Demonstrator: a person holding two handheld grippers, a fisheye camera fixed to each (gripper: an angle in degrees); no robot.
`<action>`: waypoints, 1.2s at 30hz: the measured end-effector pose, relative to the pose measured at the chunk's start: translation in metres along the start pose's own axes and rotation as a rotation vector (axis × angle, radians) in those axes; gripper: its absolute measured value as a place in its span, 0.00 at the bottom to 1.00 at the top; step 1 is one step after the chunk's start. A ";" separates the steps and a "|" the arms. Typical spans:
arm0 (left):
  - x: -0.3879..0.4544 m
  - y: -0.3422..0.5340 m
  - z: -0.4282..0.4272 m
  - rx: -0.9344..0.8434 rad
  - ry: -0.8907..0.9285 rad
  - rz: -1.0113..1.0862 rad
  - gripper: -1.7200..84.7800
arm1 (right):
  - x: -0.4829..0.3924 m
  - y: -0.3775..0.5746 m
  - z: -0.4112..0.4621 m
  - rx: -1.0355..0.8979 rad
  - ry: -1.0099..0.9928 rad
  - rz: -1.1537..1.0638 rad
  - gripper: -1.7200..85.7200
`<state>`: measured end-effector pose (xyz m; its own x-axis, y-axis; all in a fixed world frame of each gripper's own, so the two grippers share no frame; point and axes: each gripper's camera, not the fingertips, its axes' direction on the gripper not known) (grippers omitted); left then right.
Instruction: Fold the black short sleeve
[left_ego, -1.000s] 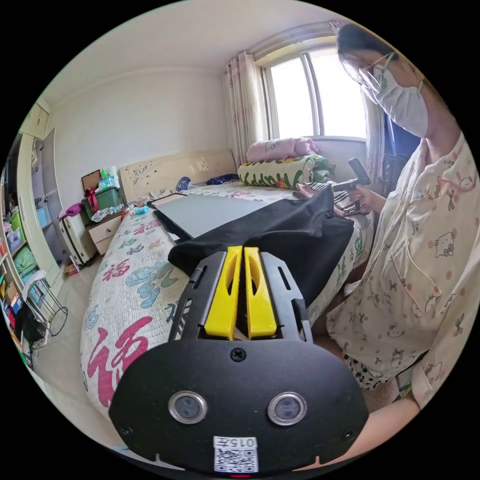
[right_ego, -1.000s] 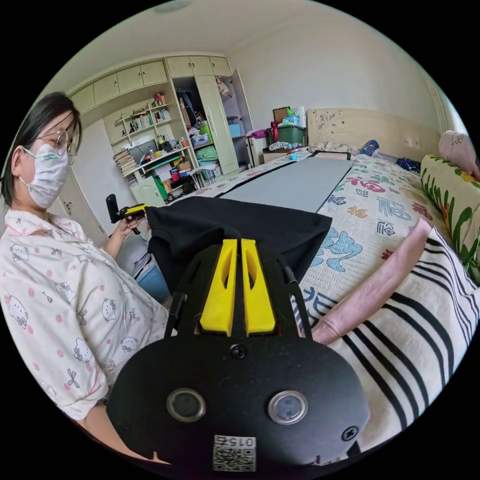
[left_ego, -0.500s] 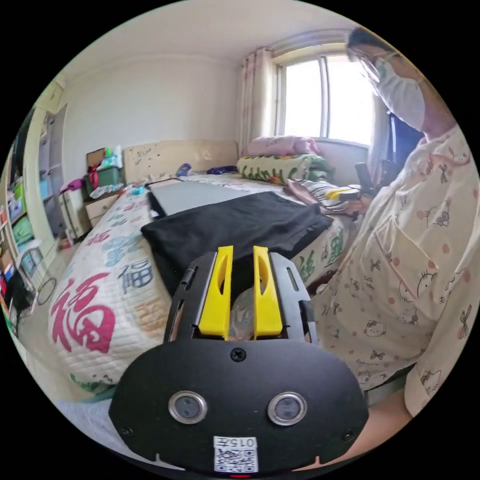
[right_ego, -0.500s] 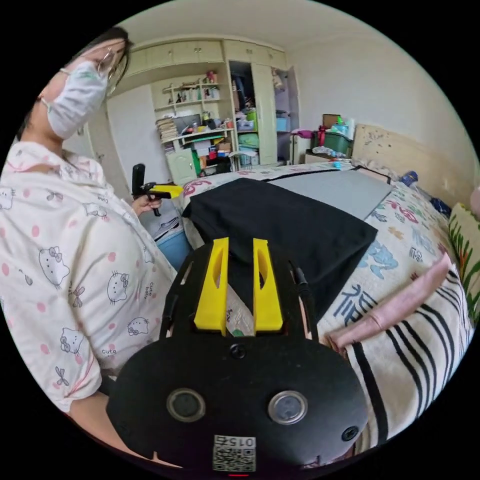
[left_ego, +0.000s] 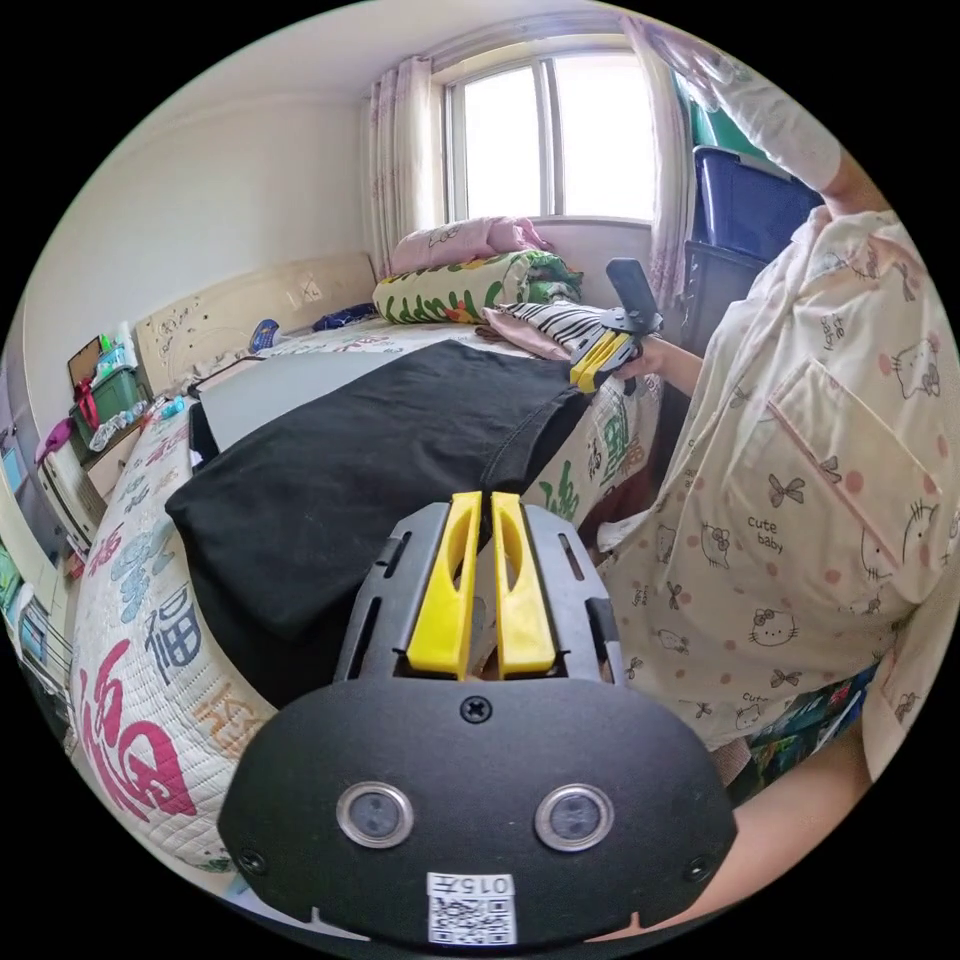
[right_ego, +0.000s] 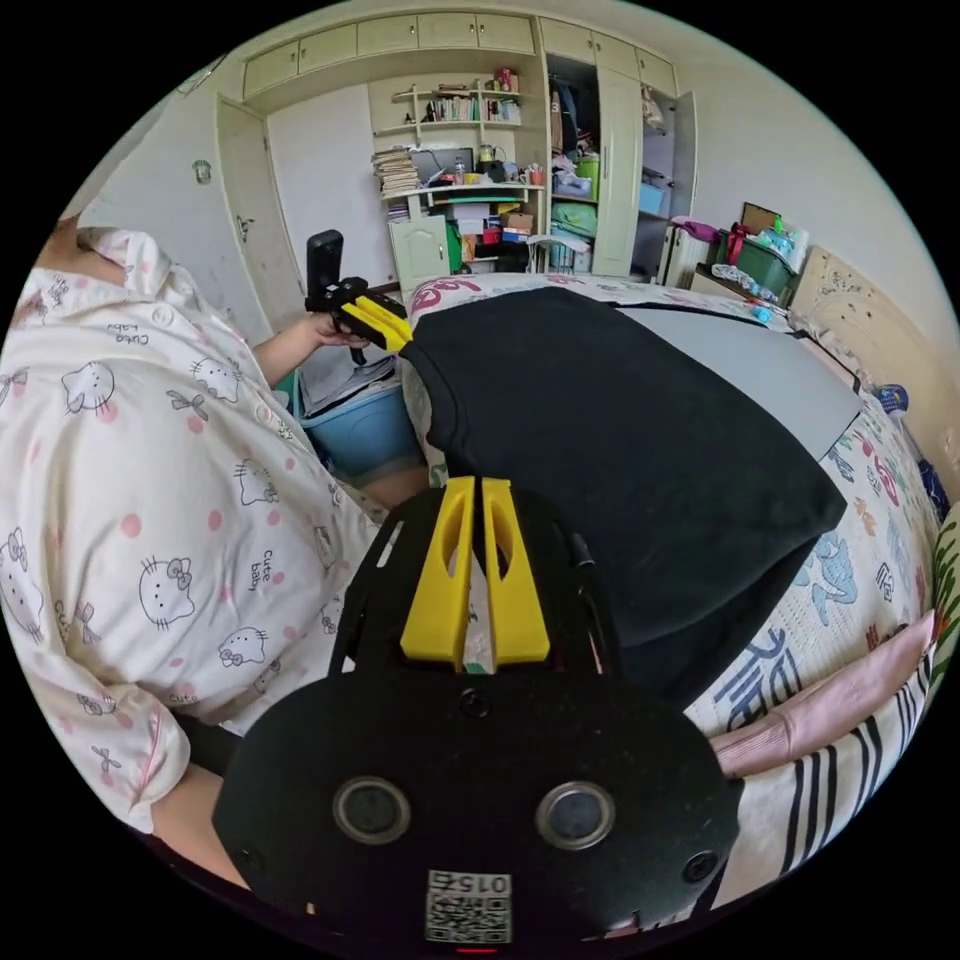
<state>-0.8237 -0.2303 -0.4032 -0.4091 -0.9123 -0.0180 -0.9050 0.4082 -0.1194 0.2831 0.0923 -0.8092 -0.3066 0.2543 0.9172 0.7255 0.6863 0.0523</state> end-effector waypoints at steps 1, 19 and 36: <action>-0.001 0.002 -0.001 -0.004 0.002 -0.001 0.05 | 0.003 -0.002 -0.002 -0.008 -0.004 0.001 0.03; -0.431 0.078 -0.074 0.067 -0.163 -0.938 0.18 | 0.430 -0.062 -0.141 0.372 0.084 0.991 0.18; -0.553 0.021 -0.081 -0.077 -0.194 -0.817 0.05 | 0.570 -0.183 -0.091 0.161 0.199 1.029 0.02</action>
<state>-0.6256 0.2850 -0.3155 0.3990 -0.9083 -0.1262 -0.9160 -0.3884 -0.1007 0.0314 0.0496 -0.2602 0.5264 0.6578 0.5388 0.4835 0.2897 -0.8260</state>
